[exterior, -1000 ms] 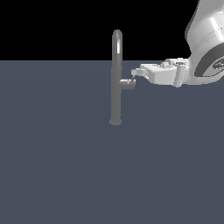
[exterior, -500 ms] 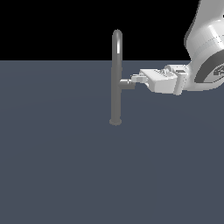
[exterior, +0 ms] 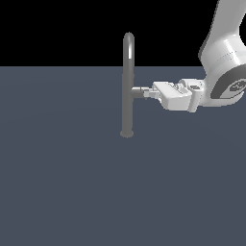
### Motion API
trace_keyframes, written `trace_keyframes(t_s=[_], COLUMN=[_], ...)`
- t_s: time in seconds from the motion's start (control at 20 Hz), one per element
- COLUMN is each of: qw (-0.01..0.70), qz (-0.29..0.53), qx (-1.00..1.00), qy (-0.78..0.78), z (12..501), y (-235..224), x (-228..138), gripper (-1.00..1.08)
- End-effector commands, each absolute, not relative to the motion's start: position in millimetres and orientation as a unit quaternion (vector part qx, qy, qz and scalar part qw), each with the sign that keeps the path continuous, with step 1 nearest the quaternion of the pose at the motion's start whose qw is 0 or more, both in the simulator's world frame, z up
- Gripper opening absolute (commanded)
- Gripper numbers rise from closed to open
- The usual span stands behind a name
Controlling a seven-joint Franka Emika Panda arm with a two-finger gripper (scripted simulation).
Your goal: Turn on the faucet by rotating a designated handle.
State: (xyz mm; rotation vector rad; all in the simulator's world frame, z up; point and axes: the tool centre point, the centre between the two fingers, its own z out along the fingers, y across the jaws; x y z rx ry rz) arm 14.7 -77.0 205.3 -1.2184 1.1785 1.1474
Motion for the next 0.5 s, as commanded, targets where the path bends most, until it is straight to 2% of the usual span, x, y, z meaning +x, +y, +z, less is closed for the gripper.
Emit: trace_keyframes(t_s=[0.0, 0.3, 0.35, 0.45], qw=[0.515, 0.51, 0.522, 0.521], qz=[0.485, 0.489, 0.479, 0.481], qx=[-0.499, -0.494, -0.512, -0.509], qy=[0.501, 0.506, 0.486, 0.489], z=[180.7, 154.8, 194.2, 186.0], y=[-77.1, -77.3, -77.5, -77.6], x=[13.9, 17.3, 23.8, 27.0], gripper=[-1.0, -1.0, -1.0, -1.0])
